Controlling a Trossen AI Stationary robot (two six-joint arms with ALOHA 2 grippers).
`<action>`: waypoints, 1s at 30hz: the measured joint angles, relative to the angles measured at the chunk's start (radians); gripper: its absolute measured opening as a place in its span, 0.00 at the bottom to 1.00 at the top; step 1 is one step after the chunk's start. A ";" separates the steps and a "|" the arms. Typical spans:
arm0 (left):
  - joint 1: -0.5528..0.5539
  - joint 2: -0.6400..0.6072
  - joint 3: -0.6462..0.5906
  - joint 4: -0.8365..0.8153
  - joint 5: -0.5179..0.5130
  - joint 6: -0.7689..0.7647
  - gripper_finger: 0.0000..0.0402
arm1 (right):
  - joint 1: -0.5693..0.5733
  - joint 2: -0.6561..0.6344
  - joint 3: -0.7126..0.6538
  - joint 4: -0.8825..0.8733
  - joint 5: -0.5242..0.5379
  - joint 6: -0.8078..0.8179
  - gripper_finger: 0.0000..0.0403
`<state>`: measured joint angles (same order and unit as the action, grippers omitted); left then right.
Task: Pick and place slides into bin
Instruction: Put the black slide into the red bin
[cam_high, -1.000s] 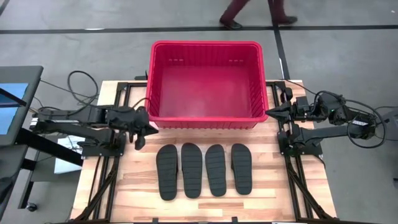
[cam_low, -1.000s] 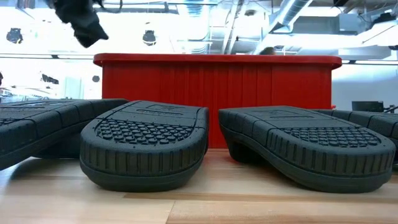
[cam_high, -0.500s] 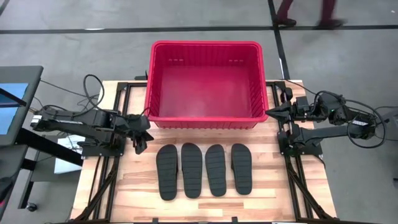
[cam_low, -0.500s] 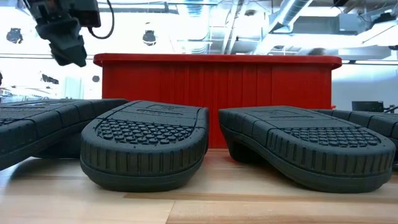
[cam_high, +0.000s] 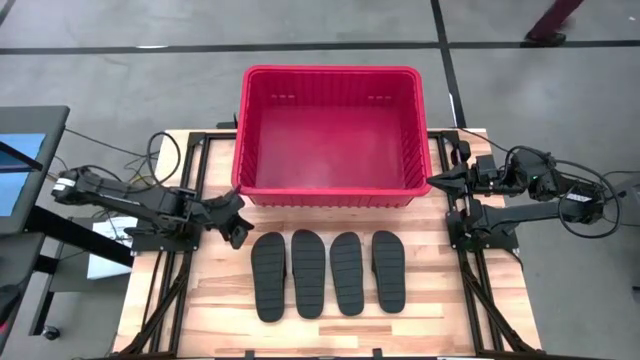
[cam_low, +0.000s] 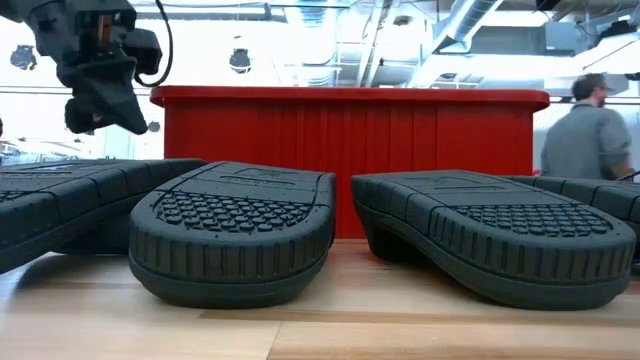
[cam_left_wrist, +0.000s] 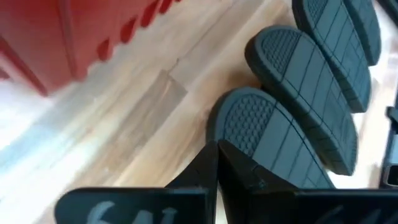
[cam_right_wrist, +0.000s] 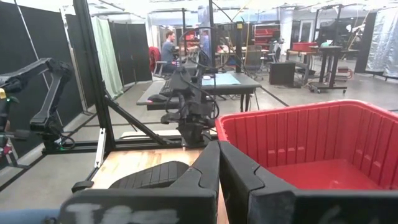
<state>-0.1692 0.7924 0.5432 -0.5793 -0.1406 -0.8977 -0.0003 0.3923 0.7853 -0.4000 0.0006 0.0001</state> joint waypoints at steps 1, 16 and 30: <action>-0.007 0.000 -0.008 0.004 0.001 -0.019 0.00 | 0.000 0.000 0.000 0.000 0.000 0.000 0.00; -0.081 0.001 -0.025 0.021 -0.006 -0.094 0.07 | 0.000 0.000 0.000 0.000 0.000 0.000 0.00; -0.090 0.012 -0.025 0.027 -0.023 -0.173 0.37 | 0.000 0.000 0.000 0.000 0.000 0.000 0.00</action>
<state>-0.2594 0.8045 0.5182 -0.5525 -0.1638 -1.0702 -0.0002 0.3923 0.7851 -0.4000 0.0006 0.0002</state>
